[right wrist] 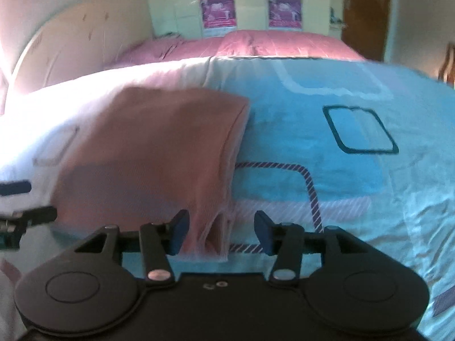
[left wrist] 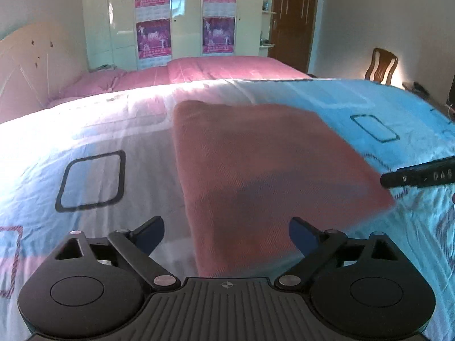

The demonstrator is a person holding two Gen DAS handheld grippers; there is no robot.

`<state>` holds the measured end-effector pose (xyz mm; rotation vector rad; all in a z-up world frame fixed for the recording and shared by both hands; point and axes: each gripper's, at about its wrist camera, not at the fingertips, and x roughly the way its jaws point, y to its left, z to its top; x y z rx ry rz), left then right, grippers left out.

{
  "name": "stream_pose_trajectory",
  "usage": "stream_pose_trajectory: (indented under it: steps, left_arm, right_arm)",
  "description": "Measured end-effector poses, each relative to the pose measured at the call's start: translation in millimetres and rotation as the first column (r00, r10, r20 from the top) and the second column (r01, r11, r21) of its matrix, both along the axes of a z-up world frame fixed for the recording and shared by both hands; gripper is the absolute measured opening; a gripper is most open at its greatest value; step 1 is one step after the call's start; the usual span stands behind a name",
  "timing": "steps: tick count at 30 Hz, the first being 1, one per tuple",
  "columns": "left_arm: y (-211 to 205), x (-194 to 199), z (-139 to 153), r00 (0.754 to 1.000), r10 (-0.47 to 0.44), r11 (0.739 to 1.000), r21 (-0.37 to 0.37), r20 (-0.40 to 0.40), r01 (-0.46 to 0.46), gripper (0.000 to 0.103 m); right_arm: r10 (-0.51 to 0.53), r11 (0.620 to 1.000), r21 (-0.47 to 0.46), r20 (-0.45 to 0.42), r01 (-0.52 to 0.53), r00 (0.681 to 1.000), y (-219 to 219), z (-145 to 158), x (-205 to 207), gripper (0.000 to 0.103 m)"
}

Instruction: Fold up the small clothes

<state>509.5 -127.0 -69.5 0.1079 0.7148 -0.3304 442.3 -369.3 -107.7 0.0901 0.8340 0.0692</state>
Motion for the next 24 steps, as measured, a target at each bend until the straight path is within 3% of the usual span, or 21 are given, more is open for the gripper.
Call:
stream_pose_trajectory:
  steps: [6, 11, 14, 18, 24]
  left_arm:
    - [9, 37, -4, 0.999, 0.014, 1.000, -0.026, -0.040, -0.015, 0.093]
    - [16, 64, -17, 0.992, 0.029, 0.989, -0.142, -0.121, -0.046, 0.092]
    - [19, 77, -23, 0.988, 0.025, 0.978, -0.201, -0.155, -0.056, 0.084]
    - [21, 93, -33, 0.979, 0.025, 0.959, -0.271, -0.201, -0.080, 0.083]
    - [19, 113, -47, 0.968, 0.012, 0.944, -0.318, -0.249, -0.094, 0.076]
  right_arm:
    - [-0.045, 0.985, 0.168, -0.015, 0.047, 0.999, -37, -2, 36, 0.047]
    - [-0.050, 0.957, 0.283, -0.065, 0.066, 0.997, -55, -22, 64, 0.054]
    - [-0.039, 0.929, 0.363, -0.093, 0.070, 0.995, -64, -32, 73, 0.056]
    - [0.001, 0.907, 0.418, -0.101, 0.042, 0.995, -71, -41, 82, 0.057]
    - [0.067, 0.861, 0.508, -0.098, -0.008, 0.993, -77, -50, 91, 0.059]
